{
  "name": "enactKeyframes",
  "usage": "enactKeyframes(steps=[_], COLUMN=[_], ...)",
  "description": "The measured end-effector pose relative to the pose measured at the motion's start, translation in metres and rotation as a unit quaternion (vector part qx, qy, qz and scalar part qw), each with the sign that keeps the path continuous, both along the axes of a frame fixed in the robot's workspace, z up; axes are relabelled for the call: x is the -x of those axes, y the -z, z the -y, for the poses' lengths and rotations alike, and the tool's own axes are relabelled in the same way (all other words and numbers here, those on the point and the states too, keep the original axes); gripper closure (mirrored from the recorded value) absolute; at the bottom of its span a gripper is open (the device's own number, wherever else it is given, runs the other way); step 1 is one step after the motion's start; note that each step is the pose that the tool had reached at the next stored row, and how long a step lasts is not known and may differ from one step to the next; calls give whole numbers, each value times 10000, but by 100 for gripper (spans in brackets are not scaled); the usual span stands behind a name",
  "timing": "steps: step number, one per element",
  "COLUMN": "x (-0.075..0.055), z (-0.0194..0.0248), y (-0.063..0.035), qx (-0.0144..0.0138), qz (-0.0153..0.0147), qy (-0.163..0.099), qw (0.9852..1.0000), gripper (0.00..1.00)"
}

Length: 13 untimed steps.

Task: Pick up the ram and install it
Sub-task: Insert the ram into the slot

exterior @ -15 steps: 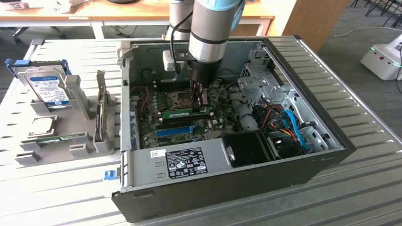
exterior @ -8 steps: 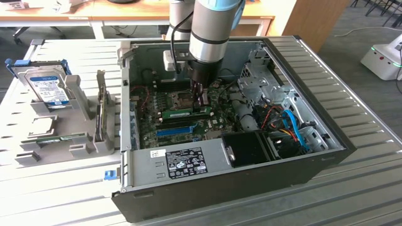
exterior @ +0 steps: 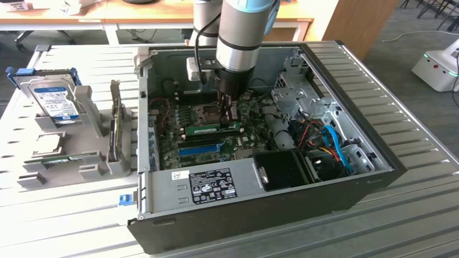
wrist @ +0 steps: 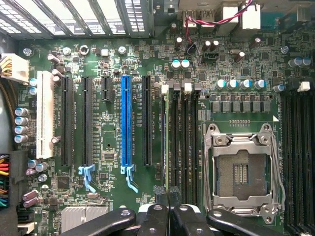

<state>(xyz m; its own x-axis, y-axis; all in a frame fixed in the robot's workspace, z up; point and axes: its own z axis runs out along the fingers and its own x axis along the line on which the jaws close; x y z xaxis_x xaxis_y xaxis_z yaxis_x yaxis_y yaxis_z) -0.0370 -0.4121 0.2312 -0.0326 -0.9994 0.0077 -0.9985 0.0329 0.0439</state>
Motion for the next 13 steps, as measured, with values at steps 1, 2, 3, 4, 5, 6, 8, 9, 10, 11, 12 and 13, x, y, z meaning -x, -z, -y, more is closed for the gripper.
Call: enactKeyframes(steps=[1, 2, 3, 4, 5, 6, 8, 9, 10, 11, 12, 13], x=[0, 0, 0, 1, 1, 1, -2, -6, -7, -7, -8, -8], z=[-3, -7, -7, -7, -7, -7, -7, -7, -7, -7, -7, -7], y=[0, -1, -1, -1, -1, -1, 2, 3, 4, 4, 4, 4], qx=[0, 1, 1, 1, 1, 2, 2, 2, 2, 2, 2, 2], qz=[0, 0, -1, -1, -1, -1, -1, -1, -1, -1, -1, -1], qy=[-1, 0, 0, 0, 0, 0, 1, 1, 1, 1, 1, 1], qw=[10000, 10000, 10000, 10000, 10000, 10000, 10000, 10000, 10000, 10000, 10000, 10000], gripper=[88, 88, 88, 88, 88, 88, 88, 88, 88, 88, 88, 88])
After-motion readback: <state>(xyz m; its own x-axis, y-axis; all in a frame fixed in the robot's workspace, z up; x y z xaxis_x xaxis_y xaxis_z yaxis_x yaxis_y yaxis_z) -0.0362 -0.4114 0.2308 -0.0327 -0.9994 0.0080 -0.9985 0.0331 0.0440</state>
